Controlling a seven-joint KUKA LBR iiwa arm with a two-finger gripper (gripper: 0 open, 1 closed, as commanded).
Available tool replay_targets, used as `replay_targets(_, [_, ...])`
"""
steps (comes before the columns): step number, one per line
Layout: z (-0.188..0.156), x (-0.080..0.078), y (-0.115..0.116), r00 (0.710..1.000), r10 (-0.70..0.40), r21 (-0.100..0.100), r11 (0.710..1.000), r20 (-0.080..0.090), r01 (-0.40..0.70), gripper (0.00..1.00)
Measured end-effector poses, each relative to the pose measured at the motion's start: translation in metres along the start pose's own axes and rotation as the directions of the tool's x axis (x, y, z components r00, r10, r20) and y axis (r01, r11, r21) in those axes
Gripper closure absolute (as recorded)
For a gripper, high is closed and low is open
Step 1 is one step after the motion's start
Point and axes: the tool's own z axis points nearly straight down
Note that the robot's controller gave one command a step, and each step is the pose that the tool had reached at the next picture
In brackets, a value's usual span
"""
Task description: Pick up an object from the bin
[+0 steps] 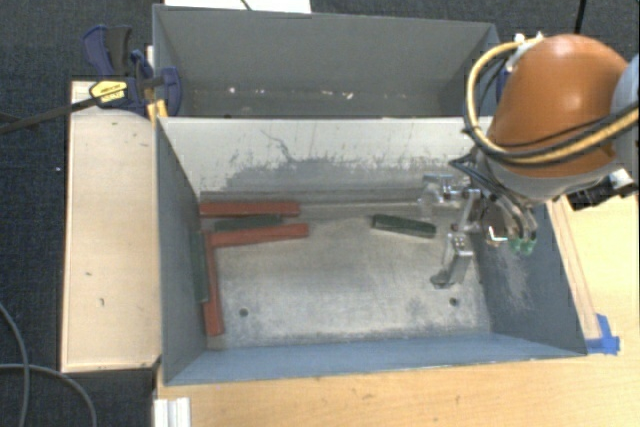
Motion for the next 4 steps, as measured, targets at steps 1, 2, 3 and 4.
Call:
replay_targets(1, [-0.004,-0.001,0.0,1.0,0.0,0.0,1.0,0.009,0.0,0.0])
replay_targets(2, [0.037,-0.032,0.005,0.999,0.032,-0.001,0.999,0.019,-0.032,0.0])
replay_targets(3, [0.074,-0.066,0.003,0.999,-0.044,0.0,0.999,0.007,0.044,0.0])
replay_targets(4, [0.125,-0.074,-0.01,0.997,-0.071,0.001,0.997,0.015,0.071,0.0])
